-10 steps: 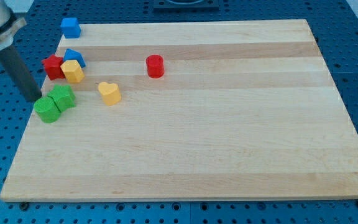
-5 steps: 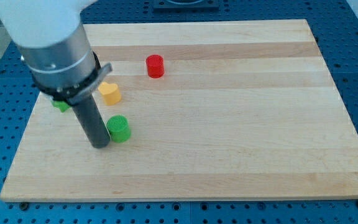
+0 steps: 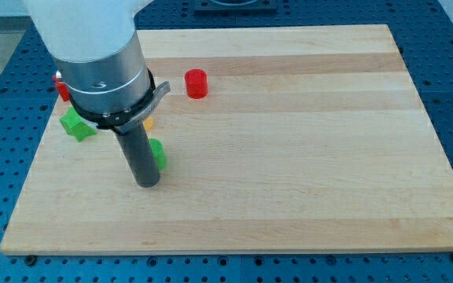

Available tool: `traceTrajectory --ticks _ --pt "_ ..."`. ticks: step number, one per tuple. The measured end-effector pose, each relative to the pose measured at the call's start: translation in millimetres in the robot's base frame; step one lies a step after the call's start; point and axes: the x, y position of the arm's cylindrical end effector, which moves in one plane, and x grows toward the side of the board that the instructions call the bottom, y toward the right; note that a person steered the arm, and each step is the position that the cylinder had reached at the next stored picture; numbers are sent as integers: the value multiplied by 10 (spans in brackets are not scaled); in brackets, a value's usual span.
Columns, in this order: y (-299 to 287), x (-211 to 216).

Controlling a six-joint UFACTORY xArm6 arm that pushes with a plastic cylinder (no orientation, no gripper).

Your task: Place the green circle on top center of the board

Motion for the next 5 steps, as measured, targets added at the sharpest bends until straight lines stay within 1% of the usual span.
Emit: traceTrajectory --ticks 3,5 --pt "-141 -179" --pt "-163 -403"
